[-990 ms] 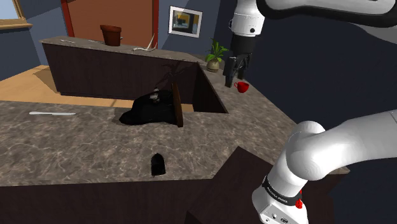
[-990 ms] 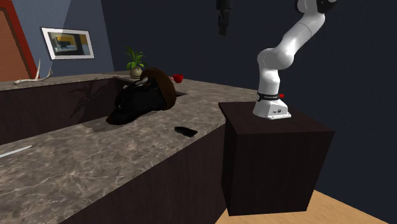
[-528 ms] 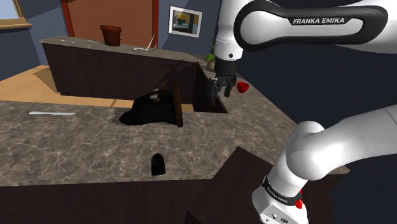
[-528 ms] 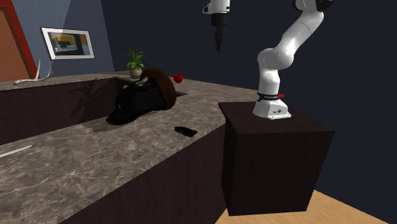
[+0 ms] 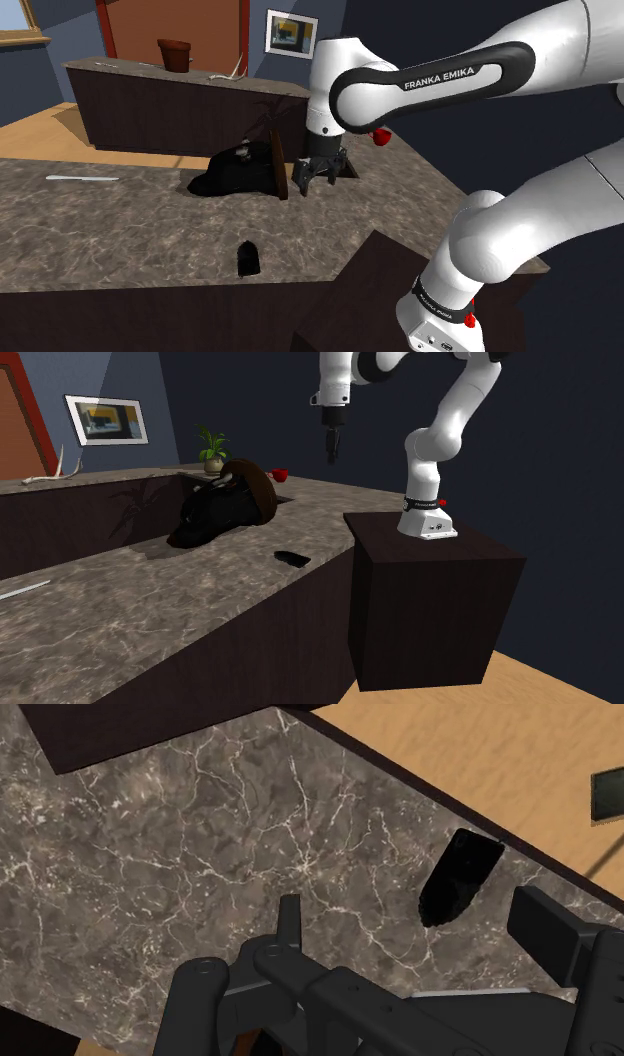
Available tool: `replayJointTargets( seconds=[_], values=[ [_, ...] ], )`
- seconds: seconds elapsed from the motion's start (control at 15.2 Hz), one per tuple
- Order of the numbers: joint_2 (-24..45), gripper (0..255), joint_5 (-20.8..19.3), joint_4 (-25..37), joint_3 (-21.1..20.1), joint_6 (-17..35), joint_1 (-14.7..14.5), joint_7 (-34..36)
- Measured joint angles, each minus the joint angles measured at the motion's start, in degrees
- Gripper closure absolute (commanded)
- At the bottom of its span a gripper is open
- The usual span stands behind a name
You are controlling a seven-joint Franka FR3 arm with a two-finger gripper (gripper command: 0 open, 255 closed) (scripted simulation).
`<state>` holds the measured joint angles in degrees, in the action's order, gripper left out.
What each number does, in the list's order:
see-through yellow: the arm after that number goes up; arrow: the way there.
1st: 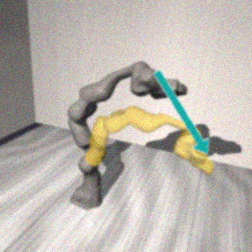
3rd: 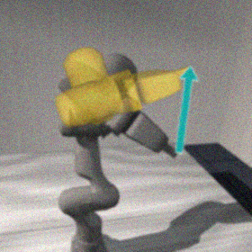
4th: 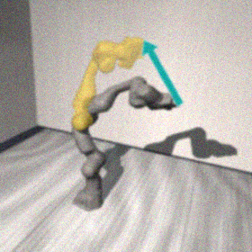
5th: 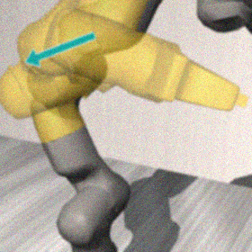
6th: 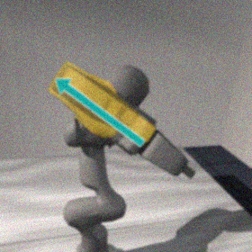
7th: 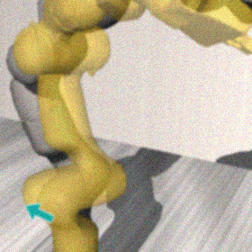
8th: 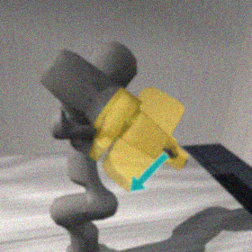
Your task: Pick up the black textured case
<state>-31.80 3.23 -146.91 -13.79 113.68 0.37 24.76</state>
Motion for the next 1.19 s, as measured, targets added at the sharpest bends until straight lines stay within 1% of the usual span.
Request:
replayJointTargets(
  seconds=[0.2, 0.46, 0.66, 0.86, 0.99, 1.19],
  values=[
    [4.80, 0, 0.96, -1.45, -2.32, 6.40, 0.18, 4.33],
    [12.83, 0, 0.73, -1.57, -4.84, 14.67, 1.21, 9.80],
    [20.04, 0, -0.72, 0.02, -6.78, 20.44, 2.13, 14.74],
    [27.58, 0, -3.54, 2.10, -7.99, 25.76, 3.01, 20.18],
    [33.13, 0, -6.39, 3.77, -8.35, 29.42, 3.20, 24.54],
    [41.18, 0, -11.10, 7.53, -7.74, 33.33, 2.22, 31.41]
  ],
)
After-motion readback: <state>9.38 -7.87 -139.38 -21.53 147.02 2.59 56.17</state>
